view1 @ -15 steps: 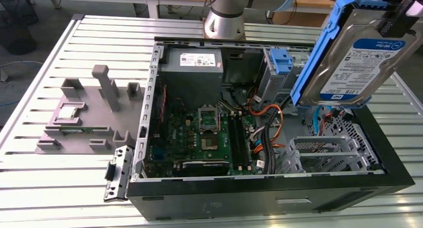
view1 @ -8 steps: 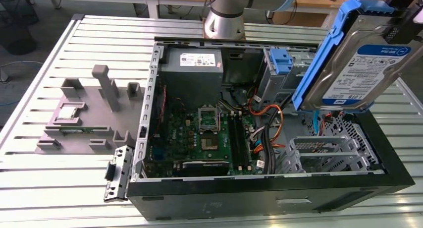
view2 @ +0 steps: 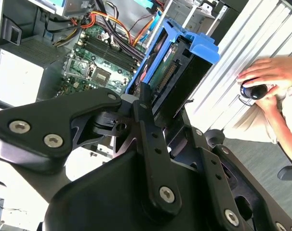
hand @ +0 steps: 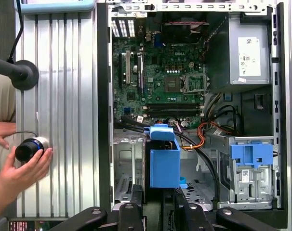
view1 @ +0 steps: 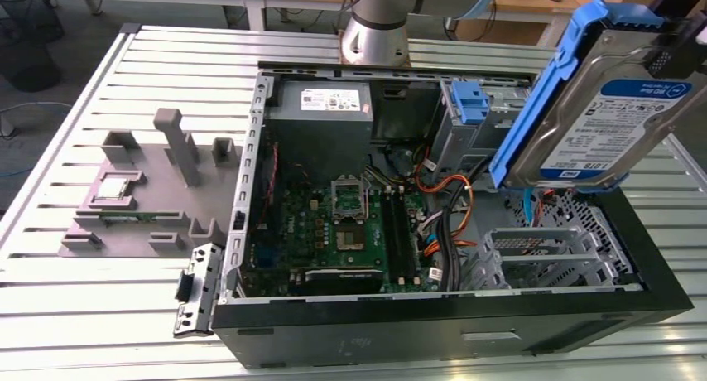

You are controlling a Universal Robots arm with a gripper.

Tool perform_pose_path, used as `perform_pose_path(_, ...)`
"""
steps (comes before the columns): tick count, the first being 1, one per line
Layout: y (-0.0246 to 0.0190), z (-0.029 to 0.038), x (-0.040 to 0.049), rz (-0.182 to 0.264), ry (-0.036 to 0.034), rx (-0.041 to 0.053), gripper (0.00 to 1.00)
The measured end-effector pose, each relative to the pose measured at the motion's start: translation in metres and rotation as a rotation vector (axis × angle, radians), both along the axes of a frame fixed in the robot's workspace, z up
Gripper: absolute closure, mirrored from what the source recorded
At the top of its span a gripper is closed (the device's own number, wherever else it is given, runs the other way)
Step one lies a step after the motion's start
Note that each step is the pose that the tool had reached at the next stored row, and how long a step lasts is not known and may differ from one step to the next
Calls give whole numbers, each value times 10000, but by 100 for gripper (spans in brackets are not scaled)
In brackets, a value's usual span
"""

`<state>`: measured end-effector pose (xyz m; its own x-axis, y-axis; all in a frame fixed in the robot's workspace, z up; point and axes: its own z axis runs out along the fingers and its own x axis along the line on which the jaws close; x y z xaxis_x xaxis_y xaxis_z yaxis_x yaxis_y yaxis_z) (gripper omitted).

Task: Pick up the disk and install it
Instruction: 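Pick up the disk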

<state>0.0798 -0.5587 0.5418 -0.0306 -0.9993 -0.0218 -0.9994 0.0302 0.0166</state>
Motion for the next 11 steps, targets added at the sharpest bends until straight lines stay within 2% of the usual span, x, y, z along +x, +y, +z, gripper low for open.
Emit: perform_pose_path(11,-77,0,0,0,0,83,65)
